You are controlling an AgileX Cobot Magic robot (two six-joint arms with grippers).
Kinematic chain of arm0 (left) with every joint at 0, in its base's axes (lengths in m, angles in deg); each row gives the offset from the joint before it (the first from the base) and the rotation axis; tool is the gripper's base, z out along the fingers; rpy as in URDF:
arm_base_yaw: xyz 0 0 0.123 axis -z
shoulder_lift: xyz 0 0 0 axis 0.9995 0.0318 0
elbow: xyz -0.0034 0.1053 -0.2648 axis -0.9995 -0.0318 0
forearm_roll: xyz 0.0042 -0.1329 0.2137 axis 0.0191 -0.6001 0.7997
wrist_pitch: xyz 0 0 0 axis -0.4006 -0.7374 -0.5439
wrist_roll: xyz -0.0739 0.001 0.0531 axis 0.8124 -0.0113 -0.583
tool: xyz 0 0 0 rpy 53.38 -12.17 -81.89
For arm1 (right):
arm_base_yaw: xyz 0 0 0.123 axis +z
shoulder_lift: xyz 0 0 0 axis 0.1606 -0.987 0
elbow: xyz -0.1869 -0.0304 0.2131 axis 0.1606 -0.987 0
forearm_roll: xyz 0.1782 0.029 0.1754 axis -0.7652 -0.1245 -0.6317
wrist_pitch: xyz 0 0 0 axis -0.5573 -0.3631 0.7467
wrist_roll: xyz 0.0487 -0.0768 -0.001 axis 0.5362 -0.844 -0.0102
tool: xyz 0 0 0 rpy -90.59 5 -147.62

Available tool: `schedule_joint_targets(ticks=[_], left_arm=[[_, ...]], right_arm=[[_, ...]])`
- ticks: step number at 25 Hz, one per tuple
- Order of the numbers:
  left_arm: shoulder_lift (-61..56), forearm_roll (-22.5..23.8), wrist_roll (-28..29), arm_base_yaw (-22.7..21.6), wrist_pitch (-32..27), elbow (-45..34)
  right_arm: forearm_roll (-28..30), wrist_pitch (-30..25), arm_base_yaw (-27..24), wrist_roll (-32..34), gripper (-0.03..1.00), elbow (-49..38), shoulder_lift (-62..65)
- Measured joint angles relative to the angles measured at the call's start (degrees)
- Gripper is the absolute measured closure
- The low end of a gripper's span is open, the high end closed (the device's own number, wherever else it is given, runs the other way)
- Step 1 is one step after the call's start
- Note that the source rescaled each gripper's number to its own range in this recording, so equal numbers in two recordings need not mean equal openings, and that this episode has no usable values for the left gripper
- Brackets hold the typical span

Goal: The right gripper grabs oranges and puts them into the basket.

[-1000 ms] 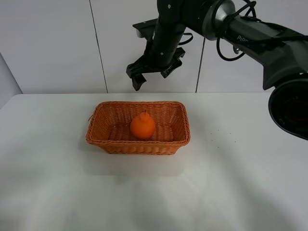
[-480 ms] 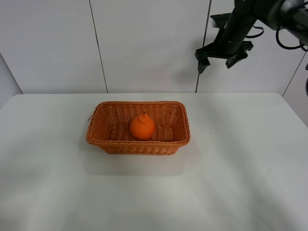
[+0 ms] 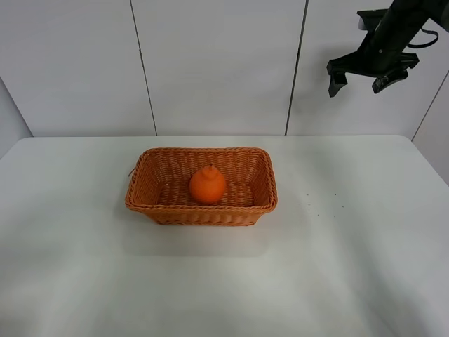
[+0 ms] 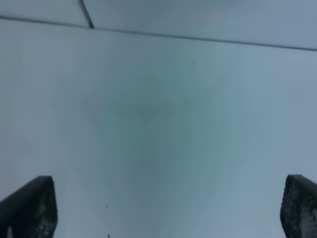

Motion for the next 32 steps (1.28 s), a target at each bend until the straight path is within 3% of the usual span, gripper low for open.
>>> schedule_joint_targets(ticks=[7, 24, 29, 32], left_arm=[[0.0, 0.0, 0.0, 0.0, 0.0, 0.0], [0.0, 0.0, 0.0, 0.0, 0.0, 0.0], [0.0, 0.0, 0.0, 0.0, 0.0, 0.0], [0.0, 0.0, 0.0, 0.0, 0.0, 0.0]], right_arm=[[-0.35, 0.04, 0.0, 0.05, -0.03, -15.66, 10.9], [-4.06, 0.39, 0.0, 0.46, -0.03, -85.91, 67.62], [-4.0, 6.87, 0.0, 0.48, -0.03, -98.43, 90.12], [-4.0, 10.34, 0.0, 0.42, -0.03, -100.8, 103.1]])
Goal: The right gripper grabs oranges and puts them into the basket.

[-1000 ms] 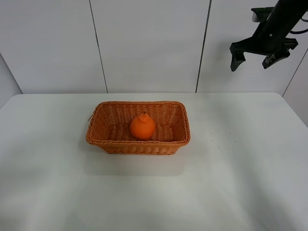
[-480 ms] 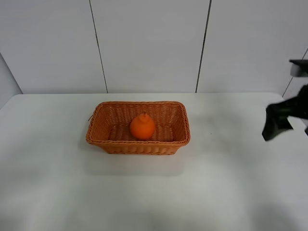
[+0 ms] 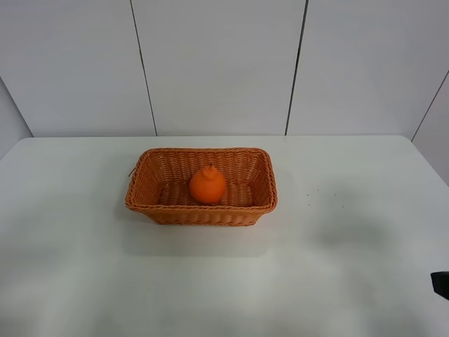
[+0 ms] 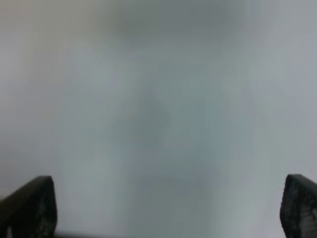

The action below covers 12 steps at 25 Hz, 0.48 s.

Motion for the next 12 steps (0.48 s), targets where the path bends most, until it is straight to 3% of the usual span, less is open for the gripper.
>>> schedule_joint_targets(ticks=[6, 12], left_arm=[[0.0, 0.0, 0.0, 0.0, 0.0, 0.0], [0.0, 0.0, 0.0, 0.0, 0.0, 0.0]], right_arm=[[0.0, 0.62, 0.0, 0.0, -0.03, -0.22, 17.2], [0.0, 0.62, 0.05, 0.0, -0.03, -0.22, 23.34]])
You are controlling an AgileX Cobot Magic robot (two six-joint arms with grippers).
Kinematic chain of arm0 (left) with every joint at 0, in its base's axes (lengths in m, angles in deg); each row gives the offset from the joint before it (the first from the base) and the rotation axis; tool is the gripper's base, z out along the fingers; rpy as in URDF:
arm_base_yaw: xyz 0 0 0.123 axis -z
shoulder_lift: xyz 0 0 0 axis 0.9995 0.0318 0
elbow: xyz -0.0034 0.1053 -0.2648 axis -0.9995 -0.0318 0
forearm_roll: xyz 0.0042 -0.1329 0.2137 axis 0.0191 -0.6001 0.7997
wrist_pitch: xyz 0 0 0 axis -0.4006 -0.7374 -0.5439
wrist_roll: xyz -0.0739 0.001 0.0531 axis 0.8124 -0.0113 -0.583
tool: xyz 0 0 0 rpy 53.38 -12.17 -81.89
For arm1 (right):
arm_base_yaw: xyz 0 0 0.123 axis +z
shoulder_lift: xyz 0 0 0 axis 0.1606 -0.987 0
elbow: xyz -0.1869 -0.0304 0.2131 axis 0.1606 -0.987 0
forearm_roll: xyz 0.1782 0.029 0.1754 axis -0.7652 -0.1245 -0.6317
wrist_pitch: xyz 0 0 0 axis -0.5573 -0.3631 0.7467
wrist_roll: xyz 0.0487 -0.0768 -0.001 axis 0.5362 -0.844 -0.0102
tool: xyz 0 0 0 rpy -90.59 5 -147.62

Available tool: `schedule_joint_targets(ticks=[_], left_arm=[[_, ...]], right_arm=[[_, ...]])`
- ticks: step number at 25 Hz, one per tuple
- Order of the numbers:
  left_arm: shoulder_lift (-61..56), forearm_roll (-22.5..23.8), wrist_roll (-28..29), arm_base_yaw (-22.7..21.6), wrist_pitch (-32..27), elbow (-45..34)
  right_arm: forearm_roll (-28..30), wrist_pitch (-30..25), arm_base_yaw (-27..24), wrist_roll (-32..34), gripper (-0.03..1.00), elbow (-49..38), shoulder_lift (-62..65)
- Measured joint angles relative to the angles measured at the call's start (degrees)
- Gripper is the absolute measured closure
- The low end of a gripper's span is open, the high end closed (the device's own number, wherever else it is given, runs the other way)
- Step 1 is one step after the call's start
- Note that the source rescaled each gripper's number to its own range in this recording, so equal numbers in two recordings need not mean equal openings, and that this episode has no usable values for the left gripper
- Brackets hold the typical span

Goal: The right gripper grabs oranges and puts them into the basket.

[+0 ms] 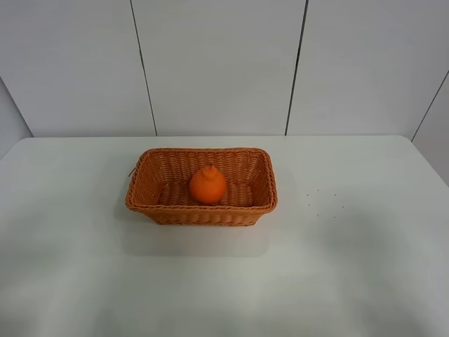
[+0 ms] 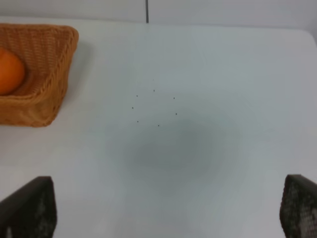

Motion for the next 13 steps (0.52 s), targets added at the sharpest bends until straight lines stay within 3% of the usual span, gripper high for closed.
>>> schedule_joint_targets(ticks=[13], left_arm=[[0.0, 0.0, 0.0, 0.0, 0.0, 0.0]], right_arm=[[0.0, 0.0, 0.0, 0.0, -0.03, -0.07, 0.05]])
